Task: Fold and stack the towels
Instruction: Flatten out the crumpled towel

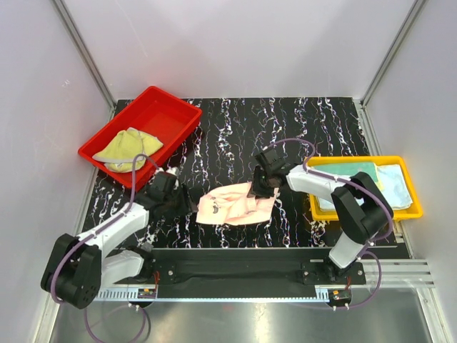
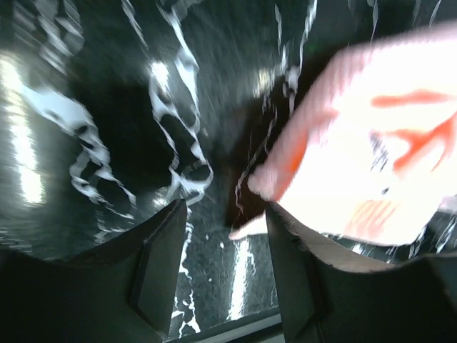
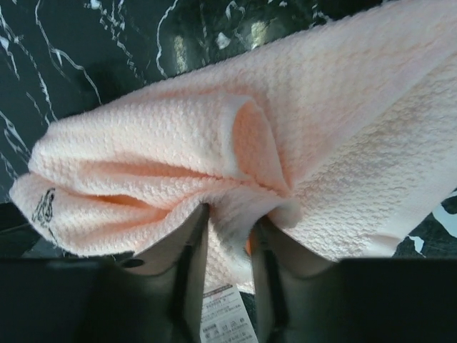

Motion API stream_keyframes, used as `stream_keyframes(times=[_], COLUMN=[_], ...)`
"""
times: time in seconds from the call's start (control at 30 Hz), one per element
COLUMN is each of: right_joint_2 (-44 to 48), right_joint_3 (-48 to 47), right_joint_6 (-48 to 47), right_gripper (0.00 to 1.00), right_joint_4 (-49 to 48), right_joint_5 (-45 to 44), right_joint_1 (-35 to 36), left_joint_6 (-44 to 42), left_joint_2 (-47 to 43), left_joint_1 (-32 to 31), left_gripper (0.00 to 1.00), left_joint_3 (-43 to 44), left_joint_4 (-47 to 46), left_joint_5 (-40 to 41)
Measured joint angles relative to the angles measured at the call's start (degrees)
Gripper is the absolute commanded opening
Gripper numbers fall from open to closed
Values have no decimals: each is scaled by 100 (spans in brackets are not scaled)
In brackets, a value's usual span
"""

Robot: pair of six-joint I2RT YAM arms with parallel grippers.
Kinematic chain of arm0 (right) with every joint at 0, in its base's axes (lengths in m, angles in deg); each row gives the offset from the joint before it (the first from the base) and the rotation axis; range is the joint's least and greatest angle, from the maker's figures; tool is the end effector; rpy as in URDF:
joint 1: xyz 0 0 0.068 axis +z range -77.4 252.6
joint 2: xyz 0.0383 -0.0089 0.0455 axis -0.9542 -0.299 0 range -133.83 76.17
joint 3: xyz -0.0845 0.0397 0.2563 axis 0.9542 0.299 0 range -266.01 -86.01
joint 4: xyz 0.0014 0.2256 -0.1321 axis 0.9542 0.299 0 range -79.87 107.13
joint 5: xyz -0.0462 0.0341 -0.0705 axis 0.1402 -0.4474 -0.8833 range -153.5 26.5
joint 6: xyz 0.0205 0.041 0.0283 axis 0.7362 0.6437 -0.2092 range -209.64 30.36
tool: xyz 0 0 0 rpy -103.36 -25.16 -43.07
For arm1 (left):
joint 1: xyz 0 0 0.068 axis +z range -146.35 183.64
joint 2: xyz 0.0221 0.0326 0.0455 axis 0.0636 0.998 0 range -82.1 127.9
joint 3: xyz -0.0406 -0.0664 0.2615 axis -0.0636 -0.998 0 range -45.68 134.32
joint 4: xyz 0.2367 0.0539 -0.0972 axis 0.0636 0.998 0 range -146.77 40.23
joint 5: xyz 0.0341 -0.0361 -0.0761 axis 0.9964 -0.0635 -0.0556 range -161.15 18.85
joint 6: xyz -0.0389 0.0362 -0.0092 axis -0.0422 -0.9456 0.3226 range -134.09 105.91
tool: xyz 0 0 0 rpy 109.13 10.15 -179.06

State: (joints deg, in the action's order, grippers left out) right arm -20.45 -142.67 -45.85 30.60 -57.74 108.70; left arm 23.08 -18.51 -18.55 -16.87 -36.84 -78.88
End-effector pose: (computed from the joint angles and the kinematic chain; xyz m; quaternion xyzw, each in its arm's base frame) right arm 0.2651 0.1977 0.1693 0.0520 0.9643 0.2009 0.1643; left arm 0.1844 -0.0803 0.1703 -0.1037 0.9453 -0.2056 0.2309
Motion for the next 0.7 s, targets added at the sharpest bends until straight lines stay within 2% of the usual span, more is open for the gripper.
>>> stream_keyframes(times=[0.1,0.27,0.53,0.63,0.67,0.7], right_joint_2=[66,592,990,1064,1106,1154], right_joint_3=[74,389,610,625,625,625], right_joint_6=[-168,-330,-372,-374,-380,-396], right_gripper=[45,47,49,49,50,51], right_joint_4=[-35,-7,52,140,175,214], right_joint_5=[199,431,444,439,437,435], right_joint_1=[0,0,0,0,0,0], left_joint_6=[90,223,302,358,361,376], left_joint_2=[-11,-243,-153,-122,-120,-122], left_joint_1=[-238,-267,-278,-284,-289,-293], left_gripper=[52,51,39,26,14,9], left_joint_3=[-356,-682,-796,-796,-796,-796], left_joint_4=[-214,-629,-896,-868,-826,-769], left_joint_5=[-109,-256,-435,-424,-428,-435])
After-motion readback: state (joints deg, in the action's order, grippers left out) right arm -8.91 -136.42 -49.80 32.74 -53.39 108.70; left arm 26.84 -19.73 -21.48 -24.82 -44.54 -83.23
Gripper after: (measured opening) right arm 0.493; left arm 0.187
